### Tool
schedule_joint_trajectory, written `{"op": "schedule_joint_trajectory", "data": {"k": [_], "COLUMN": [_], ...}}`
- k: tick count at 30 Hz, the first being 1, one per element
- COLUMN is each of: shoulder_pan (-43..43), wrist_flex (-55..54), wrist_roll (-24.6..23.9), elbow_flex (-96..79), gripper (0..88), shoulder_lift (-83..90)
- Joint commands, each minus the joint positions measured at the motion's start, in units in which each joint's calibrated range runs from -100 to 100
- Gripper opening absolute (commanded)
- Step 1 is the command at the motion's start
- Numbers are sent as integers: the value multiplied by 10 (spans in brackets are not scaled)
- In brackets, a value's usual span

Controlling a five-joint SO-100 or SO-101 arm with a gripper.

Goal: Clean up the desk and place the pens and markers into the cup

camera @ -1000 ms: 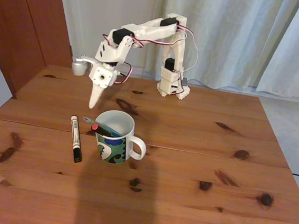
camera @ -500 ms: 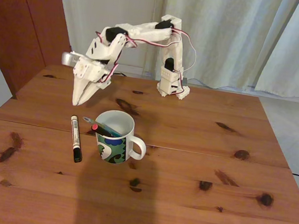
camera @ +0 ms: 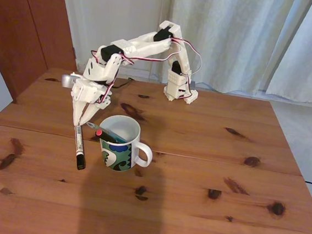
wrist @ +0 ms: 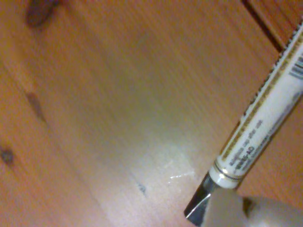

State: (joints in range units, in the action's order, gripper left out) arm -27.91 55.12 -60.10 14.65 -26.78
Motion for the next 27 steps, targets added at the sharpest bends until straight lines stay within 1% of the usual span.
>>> {"op": "schedule_joint_trajectory", "data": {"k": [1,10,17,22,27], "shoulder_pan": [-8,-20,-36,-39,-50], "wrist_flex": [-7,-7,-7,-8,-7], "wrist_roll": [1,2,2,3,20], "elbow_flex": [28,28,28,28,28], "gripper": [9,15,85,88,88], "shoulder_lift": [-1,-23,-47,-58,-69]}}
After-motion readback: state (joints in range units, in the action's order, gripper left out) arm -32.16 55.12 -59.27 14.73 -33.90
